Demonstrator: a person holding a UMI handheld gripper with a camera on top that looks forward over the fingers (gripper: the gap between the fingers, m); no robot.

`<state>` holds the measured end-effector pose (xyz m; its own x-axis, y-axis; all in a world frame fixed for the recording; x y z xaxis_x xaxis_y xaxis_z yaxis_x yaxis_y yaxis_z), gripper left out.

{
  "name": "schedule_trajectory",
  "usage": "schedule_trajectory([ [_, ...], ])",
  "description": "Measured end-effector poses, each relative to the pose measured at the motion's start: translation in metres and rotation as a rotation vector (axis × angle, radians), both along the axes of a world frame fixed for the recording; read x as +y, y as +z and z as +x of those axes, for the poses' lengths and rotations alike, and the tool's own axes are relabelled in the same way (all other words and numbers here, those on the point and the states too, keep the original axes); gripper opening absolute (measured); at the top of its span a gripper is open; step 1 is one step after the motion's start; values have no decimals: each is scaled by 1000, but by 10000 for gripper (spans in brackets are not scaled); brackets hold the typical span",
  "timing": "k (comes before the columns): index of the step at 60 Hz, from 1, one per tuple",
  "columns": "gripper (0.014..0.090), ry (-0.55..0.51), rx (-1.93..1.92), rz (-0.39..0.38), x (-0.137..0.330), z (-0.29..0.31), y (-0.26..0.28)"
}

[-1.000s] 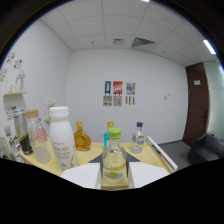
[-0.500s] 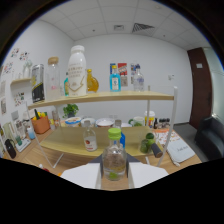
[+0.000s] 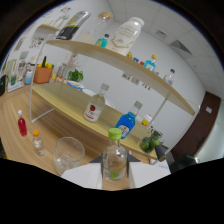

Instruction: Make me a cup of Vodka Sunrise.

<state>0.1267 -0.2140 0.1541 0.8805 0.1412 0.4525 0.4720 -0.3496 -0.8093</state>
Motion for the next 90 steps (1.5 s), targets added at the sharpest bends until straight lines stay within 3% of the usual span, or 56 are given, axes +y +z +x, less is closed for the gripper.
schedule_trajectory([
  [31, 349, 360, -1309, 59, 21, -10, 31],
  [48, 350, 421, -1513, 35, 20, -15, 36],
  [59, 353, 376, -1264, 89, 13, -23, 47],
  [64, 352, 309, -957, 169, 8, -33, 67],
  [74, 356, 171, -296, 229, -12, -38, 80],
  [90, 355, 28, 317, 142, -12, -13, 23],
])
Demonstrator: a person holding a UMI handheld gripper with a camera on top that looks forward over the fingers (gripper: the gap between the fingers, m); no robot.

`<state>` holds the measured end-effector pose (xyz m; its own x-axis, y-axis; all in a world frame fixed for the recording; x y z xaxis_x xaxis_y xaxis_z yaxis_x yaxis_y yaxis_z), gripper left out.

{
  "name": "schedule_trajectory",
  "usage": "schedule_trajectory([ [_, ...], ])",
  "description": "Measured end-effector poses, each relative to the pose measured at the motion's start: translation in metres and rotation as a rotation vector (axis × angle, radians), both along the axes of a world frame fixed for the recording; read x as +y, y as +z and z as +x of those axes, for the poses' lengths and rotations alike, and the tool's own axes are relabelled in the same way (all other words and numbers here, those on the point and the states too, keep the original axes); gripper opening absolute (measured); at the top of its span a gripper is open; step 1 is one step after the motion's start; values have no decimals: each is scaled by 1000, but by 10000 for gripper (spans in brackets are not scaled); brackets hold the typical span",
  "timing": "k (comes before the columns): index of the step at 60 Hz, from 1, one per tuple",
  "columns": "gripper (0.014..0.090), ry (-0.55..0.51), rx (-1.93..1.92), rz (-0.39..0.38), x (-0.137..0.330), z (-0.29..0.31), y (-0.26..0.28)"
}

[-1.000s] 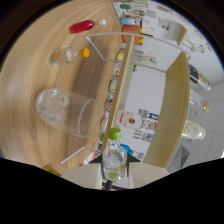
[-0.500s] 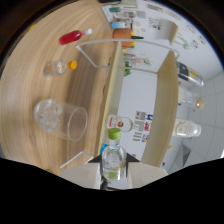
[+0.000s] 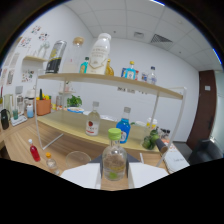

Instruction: Make me a cup of Vodka Sunrise.

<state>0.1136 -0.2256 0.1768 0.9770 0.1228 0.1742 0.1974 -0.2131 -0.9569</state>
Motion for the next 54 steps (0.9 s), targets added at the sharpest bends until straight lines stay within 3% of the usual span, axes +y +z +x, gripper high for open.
schedule_trajectory([
  [12, 355, -72, 142, -125, 21, 29, -74],
  [23, 355, -65, 163, -219, 26, 32, -123],
  [42, 357, -51, 185, -344, 22, 28, -155],
  [54, 368, -64, 150, -364, 19, 29, -160],
])
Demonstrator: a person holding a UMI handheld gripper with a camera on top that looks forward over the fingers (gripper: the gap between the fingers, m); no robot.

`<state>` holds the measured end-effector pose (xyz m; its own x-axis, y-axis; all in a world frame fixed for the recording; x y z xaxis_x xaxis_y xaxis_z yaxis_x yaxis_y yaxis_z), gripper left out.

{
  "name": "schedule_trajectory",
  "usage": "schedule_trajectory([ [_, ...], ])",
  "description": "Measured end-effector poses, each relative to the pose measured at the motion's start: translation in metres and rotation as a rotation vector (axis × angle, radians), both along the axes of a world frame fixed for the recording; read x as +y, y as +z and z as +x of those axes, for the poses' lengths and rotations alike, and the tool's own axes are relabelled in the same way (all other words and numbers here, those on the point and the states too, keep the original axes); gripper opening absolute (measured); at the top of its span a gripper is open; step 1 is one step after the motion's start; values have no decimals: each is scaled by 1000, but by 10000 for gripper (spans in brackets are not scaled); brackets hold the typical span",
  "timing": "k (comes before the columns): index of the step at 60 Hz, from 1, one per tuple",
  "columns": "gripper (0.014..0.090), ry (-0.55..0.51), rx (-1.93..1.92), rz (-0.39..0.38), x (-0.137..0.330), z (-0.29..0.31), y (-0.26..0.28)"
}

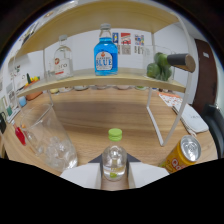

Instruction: Make me a cup of Vodka Sunrise.

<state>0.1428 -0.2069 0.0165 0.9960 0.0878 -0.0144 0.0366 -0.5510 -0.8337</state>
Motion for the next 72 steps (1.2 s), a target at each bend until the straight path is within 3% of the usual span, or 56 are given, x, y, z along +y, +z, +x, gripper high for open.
schedule_trajectory([
  [7, 379, -9, -36, -31, -7, 4, -3],
  [12, 461, -23, -32, -43, -13, 5, 0],
  [15, 534, -36, -27, -42, -18, 5, 6],
  [21, 762, -59, -29, -35, -30, 4, 29],
  [24, 826, -72, -27, -19, -37, 2, 47],
  [44, 861, -131, -70, 31, -99, -39, 154],
  [72, 860, -133, -52, -23, -139, -109, 162],
])
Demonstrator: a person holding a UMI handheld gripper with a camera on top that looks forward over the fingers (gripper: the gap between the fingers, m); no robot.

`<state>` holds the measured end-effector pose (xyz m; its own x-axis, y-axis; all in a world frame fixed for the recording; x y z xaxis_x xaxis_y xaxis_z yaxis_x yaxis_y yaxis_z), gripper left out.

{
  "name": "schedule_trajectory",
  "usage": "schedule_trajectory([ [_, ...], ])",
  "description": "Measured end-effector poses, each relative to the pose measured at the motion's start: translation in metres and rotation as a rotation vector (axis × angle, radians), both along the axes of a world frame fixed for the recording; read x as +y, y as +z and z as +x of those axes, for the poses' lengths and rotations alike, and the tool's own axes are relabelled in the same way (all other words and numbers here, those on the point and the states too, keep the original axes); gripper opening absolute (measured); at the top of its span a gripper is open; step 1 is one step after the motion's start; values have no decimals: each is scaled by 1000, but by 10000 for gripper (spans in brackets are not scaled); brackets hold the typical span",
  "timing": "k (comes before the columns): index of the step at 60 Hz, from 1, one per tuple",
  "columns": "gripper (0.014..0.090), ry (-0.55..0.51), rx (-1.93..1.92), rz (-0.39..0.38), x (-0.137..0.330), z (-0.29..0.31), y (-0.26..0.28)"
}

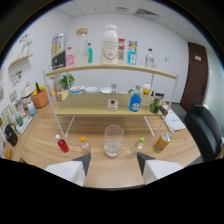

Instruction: Make me a cup of Vodka Sunrise.

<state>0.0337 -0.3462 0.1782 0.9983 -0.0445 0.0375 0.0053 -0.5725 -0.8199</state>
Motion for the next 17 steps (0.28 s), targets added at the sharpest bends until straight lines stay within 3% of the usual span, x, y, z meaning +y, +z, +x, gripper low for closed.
schedule_trajectory([
  [17, 859, -25, -5, -3, 3, 3, 0],
])
